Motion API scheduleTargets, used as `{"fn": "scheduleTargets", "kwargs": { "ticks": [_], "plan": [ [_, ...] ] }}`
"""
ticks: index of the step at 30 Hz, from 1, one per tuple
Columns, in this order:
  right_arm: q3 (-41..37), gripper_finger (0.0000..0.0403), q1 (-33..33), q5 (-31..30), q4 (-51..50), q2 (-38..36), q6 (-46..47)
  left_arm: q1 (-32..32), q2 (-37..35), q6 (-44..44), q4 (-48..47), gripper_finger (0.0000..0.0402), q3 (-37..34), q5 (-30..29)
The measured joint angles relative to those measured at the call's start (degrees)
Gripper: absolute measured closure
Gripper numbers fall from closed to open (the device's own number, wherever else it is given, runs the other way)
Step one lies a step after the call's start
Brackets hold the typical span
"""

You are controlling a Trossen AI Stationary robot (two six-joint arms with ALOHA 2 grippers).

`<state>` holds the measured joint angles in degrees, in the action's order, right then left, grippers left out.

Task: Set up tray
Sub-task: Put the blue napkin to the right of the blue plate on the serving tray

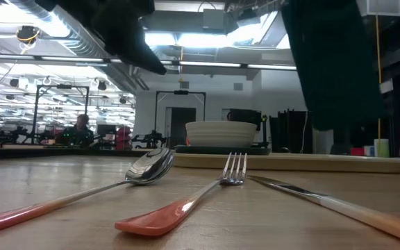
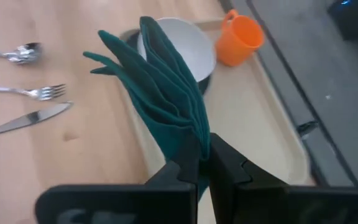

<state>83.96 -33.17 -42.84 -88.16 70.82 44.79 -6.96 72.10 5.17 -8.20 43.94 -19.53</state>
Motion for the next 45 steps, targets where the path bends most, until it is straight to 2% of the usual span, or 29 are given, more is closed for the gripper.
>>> {"fn": "scheduleTargets", "kwargs": {
  "ticks": [7, 13, 19, 26, 31, 38, 45],
  "plan": [
    [0.00, 0.0386, 7.78, 0.43, 0.61, -3.14, -9.64, 3.71, 0.00, -0.96, -1.04, 0.0396, 0.00, 0.34],
    [0.02, 0.0386, 13.74, 1.75, 5.24, -6.76, -18.23, 5.43, 0.00, -3.68, -1.00, 0.0396, 0.00, 2.80],
    [-0.97, 0.0386, 20.06, 2.82, 9.39, -7.35, -28.00, 6.50, 0.00, -4.04, -0.91, 0.0396, 0.00, 2.95],
    [-9.35, 0.0386, 30.52, 8.53, 20.27, -10.59, -42.99, 7.17, -0.02, -4.01, -0.78, 0.0396, 0.00, 2.93],
    [-16.70, 0.0386, 38.28, 15.28, 31.87, -15.65, -52.81, 7.13, -0.02, -4.00, -0.78, 0.0396, 0.00, 2.95],
    [-25.57, 0.0386, 47.92, 18.78, 41.85, -19.97, -62.66, 7.13, 0.00, -3.89, -0.60, 0.0396, 0.00, 2.93],
    [-33.99, 0.0386, 56.76, 22.60, 52.56, -20.63, -73.69, 7.13, -0.02, -3.55, -0.58, 0.0396, 0.00, 2.93]
  ]
}}
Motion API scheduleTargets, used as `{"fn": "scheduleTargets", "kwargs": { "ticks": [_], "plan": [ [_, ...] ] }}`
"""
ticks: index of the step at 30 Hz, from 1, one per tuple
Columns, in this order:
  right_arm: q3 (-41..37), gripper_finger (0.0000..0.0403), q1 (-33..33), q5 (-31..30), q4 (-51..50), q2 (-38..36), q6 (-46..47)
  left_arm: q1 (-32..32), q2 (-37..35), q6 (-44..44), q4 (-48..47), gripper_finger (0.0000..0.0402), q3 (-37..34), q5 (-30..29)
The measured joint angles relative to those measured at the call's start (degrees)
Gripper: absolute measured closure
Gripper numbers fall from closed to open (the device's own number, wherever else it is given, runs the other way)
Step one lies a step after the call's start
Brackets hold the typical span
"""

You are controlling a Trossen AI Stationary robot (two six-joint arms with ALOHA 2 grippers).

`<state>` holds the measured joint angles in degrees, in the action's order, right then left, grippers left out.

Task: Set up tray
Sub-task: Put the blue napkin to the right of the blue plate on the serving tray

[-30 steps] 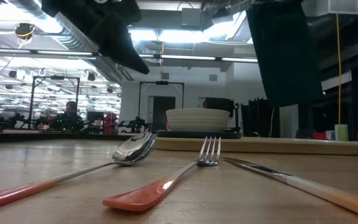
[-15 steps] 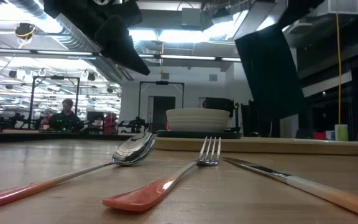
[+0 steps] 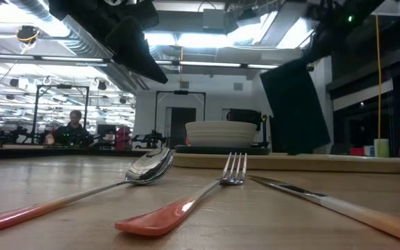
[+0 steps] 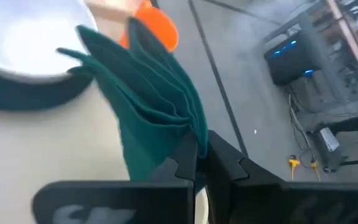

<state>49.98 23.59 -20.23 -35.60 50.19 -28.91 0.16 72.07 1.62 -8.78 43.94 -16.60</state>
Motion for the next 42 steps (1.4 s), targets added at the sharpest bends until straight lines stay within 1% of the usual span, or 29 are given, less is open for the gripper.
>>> {"fn": "scheduleTargets", "kwargs": {
  "ticks": [5, 8, 11, 15, 17, 20, 24, 28, 31, 39, 42],
  "plan": [
    [-3.61, 0.0386, 6.49, 1.29, 9.07, 0.00, -6.60, 0.00, 0.02, 0.62, 0.00, 0.0396, 0.00, 0.10],
    [-4.10, 0.0386, 9.77, 5.07, 13.16, 0.00, -9.93, 0.00, 0.02, 0.69, 0.00, 0.0396, 0.00, 0.11],
    [-4.24, 0.0386, 12.79, 8.03, 14.33, 0.24, -12.02, 0.00, 0.02, 0.81, 0.00, 0.0396, 0.00, 0.15],
    [-4.26, 0.0386, 16.08, 15.15, 14.70, 2.03, -12.33, 0.00, 0.00, 0.80, 0.00, 0.0396, 0.00, 0.17],
    [-4.29, 0.0386, 17.00, 15.93, 13.53, 3.73, -12.31, 0.00, 0.00, 0.86, 0.00, 0.0396, 0.00, 0.18],
    [-6.04, 0.0386, 17.78, 15.96, 14.09, 6.32, -12.32, 0.00, 0.00, 1.97, 0.00, 0.0396, 0.00, 0.19],
    [-8.48, 0.0386, 17.80, 19.07, 15.97, 9.45, -12.31, -0.07, 0.00, 2.19, 0.00, 0.0396, 0.00, 0.20],
    [-9.12, 0.0386, 17.84, 19.04, 15.96, 10.41, -12.07, -0.07, 0.00, 2.19, 0.00, 0.0396, 0.00, 0.20],
    [-8.88, 0.0386, 17.83, 20.36, 13.92, 10.38, -11.98, -0.07, 0.02, 2.17, -0.02, 0.0396, 0.00, 0.20],
    [-8.66, 0.0386, 17.82, 20.58, 9.68, 10.38, -10.53, -0.07, 0.01, 2.13, -0.01, 0.0396, 0.00, 0.18],
    [-8.66, 0.0386, 17.82, 22.79, 6.23, 10.38, -10.36, -0.07, 0.02, 2.13, -0.02, 0.0396, 0.00, 0.17]
  ]
}}
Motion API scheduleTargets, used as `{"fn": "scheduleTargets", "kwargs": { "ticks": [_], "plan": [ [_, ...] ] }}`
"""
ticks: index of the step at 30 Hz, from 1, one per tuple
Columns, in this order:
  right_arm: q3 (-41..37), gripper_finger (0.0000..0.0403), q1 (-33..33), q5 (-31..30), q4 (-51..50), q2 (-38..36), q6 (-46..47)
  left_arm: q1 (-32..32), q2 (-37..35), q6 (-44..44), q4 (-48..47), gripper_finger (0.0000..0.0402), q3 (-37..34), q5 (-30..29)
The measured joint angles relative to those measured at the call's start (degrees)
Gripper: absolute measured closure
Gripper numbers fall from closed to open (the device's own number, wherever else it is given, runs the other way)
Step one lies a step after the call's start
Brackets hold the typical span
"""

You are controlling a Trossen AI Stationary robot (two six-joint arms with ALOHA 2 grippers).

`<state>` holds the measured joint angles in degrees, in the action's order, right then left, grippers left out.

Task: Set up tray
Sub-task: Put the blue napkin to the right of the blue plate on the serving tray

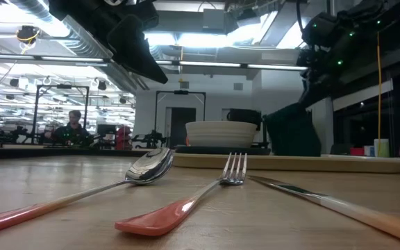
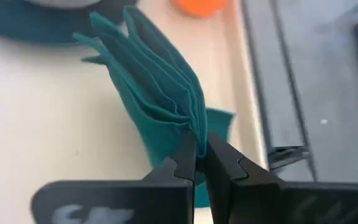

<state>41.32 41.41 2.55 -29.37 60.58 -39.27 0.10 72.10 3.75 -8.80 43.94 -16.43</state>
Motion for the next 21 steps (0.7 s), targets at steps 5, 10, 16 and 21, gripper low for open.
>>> {"fn": "scheduleTargets", "kwargs": {
  "ticks": [5, 10, 16, 21],
  "plan": [
    [-0.32, 0.0386, -0.19, 2.84, -2.97, 0.03, 0.27, 0.00, 0.00, 0.00, 0.00, 0.0396, 0.00, 0.02],
    [-0.46, 0.0386, -1.60, 3.70, -3.81, 0.79, 2.80, 0.00, -0.02, 0.00, 0.00, 0.0396, 0.00, 0.00],
    [-0.46, 0.0386, -3.11, 3.60, -3.90, 2.96, 6.54, 0.00, -0.01, -0.02, 0.00, 0.0396, 0.00, 0.00],
    [-0.46, 0.0386, -3.72, 3.61, -3.90, 4.22, 10.55, 0.00, -0.02, -1.74, 0.00, 0.0396, 0.00, 0.00]
  ]
}}
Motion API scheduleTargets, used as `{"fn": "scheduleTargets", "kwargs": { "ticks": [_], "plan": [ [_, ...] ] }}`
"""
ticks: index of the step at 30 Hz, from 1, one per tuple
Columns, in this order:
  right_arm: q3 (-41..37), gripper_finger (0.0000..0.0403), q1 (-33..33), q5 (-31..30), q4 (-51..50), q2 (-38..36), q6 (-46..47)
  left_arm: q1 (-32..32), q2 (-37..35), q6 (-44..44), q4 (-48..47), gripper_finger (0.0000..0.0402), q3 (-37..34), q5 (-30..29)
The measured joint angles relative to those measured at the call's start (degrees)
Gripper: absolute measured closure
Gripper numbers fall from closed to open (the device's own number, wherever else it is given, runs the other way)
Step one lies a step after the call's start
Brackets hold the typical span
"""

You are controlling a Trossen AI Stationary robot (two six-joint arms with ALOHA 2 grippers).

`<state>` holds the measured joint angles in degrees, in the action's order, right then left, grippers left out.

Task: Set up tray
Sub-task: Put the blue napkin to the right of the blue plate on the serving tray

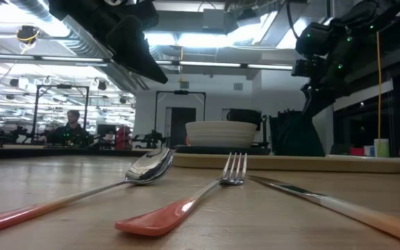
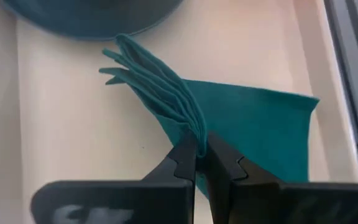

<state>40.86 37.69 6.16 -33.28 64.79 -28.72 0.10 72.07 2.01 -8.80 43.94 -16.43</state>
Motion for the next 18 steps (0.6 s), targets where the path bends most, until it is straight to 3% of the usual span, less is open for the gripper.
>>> {"fn": "scheduleTargets", "kwargs": {
  "ticks": [18],
  "plan": [
    [-0.04, 0.0386, -0.02, -0.49, -6.97, 2.33, 2.00, 0.00, 0.01, -0.27, -0.02, 0.0396, 0.00, 0.00]
  ]
}}
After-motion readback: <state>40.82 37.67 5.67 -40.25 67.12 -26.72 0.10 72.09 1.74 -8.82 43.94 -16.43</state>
